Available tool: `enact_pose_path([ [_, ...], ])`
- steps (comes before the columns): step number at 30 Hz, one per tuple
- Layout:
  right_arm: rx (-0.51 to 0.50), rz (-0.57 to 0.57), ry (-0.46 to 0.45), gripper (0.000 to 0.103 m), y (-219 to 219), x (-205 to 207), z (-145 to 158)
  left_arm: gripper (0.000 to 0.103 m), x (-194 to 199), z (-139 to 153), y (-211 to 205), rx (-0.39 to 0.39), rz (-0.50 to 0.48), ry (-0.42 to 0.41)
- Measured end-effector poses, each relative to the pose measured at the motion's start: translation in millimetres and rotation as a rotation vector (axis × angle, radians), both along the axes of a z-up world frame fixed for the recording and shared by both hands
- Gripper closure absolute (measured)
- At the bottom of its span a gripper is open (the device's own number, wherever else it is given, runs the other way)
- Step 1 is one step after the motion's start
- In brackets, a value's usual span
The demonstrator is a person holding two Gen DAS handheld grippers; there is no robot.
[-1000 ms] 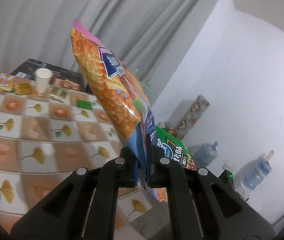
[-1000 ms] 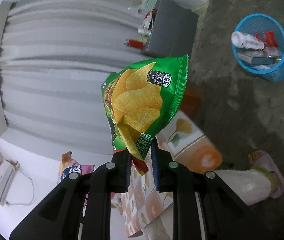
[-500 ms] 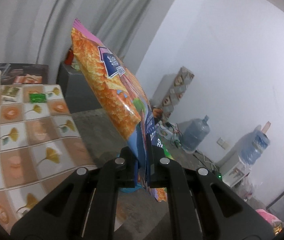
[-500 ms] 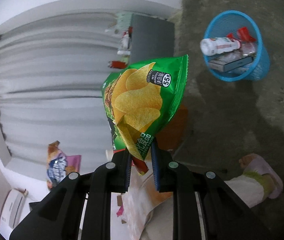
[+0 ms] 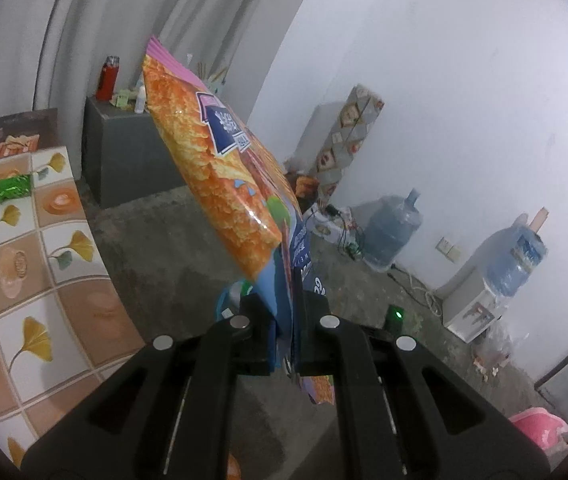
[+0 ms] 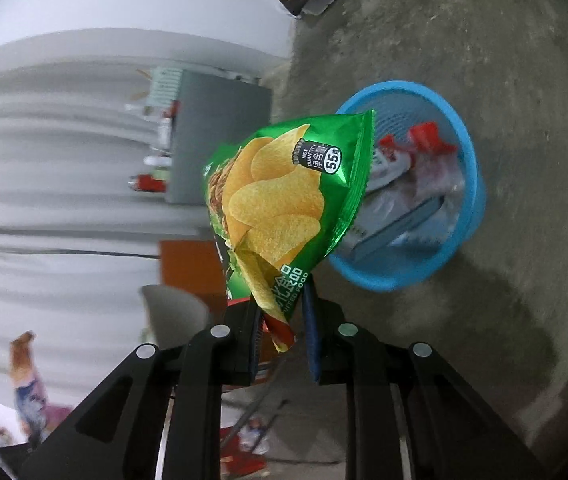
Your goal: Collect trash
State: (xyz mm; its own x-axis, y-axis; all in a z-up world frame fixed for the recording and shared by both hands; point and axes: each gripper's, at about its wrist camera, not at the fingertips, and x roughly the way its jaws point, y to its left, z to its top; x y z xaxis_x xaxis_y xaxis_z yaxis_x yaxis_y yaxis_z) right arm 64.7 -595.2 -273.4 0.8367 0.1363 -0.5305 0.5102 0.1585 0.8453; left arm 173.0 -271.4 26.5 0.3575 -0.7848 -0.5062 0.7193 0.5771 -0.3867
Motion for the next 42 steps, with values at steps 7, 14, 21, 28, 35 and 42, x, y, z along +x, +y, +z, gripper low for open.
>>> enact_pose_path([
  [7, -0.226, 0.107, 0.38, 0.052, -23, 55, -41, 0.099, 19, -21, -31, 0.065, -0.021, 0.037],
  [14, -0.546, 0.133, 0.55, 0.038, -12, 59, -15, 0.099, 26, -36, -69, 0.103, -0.06, 0.066],
  [21, -0.491, -0.009, 0.443, 0.038, -36, 26, -12, 0.099, 27, -50, -115, 0.114, -0.11, 0.102],
  [28, -0.392, -0.115, 0.369, 0.038, -29, -37, -17, 0.099, 33, -89, -187, 0.137, -0.163, 0.186],
  [35, -0.32, -0.16, 0.406, 0.038, -5, -97, -25, 0.069, 33, -192, -273, 0.386, -0.157, 0.117],
  [42, -0.336, -0.083, 0.443, 0.038, 19, -114, -28, 0.05, 47, -240, -265, 0.462, -0.021, 0.253],
])
